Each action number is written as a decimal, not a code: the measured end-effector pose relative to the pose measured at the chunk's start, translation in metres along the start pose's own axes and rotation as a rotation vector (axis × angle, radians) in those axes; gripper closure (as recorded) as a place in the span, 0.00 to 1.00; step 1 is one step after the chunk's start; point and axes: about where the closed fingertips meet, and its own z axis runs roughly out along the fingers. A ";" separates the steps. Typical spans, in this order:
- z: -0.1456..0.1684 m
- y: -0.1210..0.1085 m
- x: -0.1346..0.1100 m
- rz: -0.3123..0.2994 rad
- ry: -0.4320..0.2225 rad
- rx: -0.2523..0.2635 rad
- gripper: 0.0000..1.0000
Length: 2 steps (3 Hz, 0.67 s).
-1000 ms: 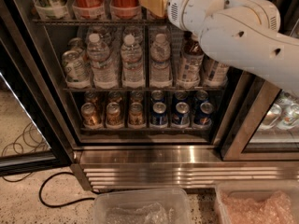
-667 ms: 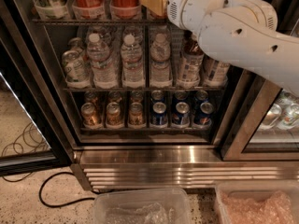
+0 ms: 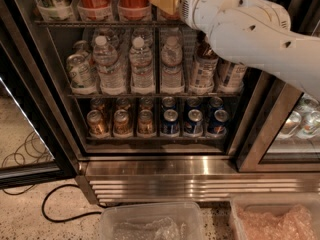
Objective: Pick coke can from top shelf of fridge
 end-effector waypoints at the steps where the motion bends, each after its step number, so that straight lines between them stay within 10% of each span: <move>1: 0.006 -0.003 0.001 0.001 -0.009 0.011 0.42; 2: 0.006 -0.001 0.001 0.000 -0.011 0.011 0.66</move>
Offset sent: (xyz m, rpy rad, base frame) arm 0.0136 0.0314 -0.0040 0.0048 -0.0212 -0.0294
